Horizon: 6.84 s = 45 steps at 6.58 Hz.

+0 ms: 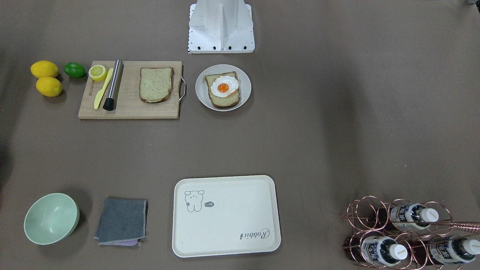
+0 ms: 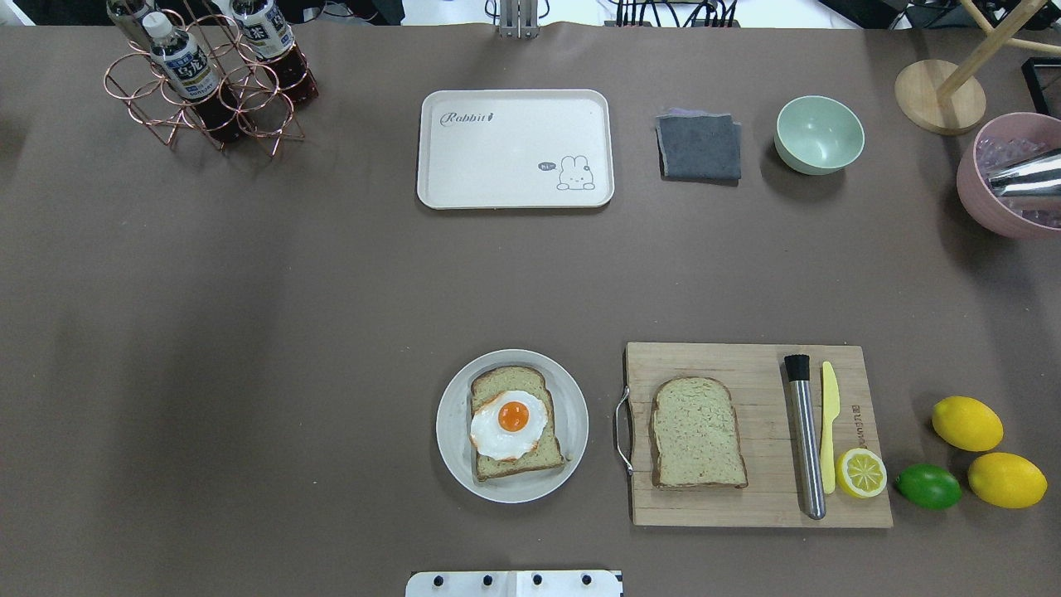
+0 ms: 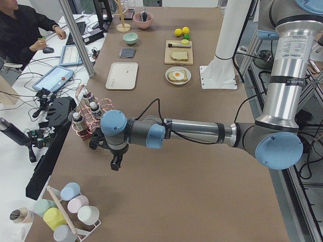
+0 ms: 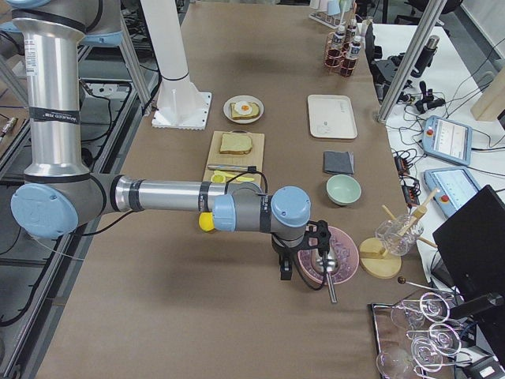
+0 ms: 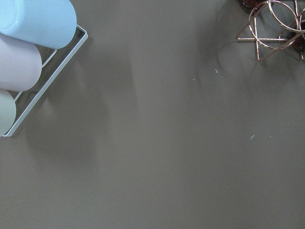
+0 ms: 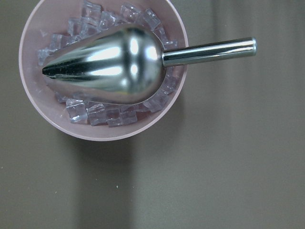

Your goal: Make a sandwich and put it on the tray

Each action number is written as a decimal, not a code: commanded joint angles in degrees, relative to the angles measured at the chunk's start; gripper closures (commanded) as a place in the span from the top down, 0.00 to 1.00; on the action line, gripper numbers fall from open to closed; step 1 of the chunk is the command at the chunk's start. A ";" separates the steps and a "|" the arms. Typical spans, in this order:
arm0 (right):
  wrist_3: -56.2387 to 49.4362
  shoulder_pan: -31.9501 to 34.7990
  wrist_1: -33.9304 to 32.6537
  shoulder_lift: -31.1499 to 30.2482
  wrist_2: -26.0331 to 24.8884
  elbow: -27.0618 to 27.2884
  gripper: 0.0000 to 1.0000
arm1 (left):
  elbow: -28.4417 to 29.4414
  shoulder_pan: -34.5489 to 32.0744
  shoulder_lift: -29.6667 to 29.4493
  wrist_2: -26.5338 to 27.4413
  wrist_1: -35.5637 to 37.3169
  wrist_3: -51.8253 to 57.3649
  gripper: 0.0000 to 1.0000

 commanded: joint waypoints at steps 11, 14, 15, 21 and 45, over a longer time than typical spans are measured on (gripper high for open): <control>-0.23 -0.03 -0.03 -0.99 0.07 -0.53 1.00 | -2.95 0.66 -1.82 0.08 0.45 -0.64 0.98; -0.06 -0.03 0.06 -0.03 0.07 0.51 1.00 | -2.09 1.02 -1.11 0.17 0.72 -1.00 0.98; -0.32 -0.03 0.06 0.50 -0.02 0.70 1.00 | -1.13 1.63 -1.29 0.17 0.37 -1.43 0.98; 7.19 -2.39 7.44 0.32 8.22 9.20 1.00 | -11.37 19.67 -2.42 0.87 -17.63 -39.50 0.97; 73.42 -66.29 42.77 0.50 -22.24 16.26 0.61 | -16.50 47.77 -12.45 24.52 -27.76 -70.26 0.98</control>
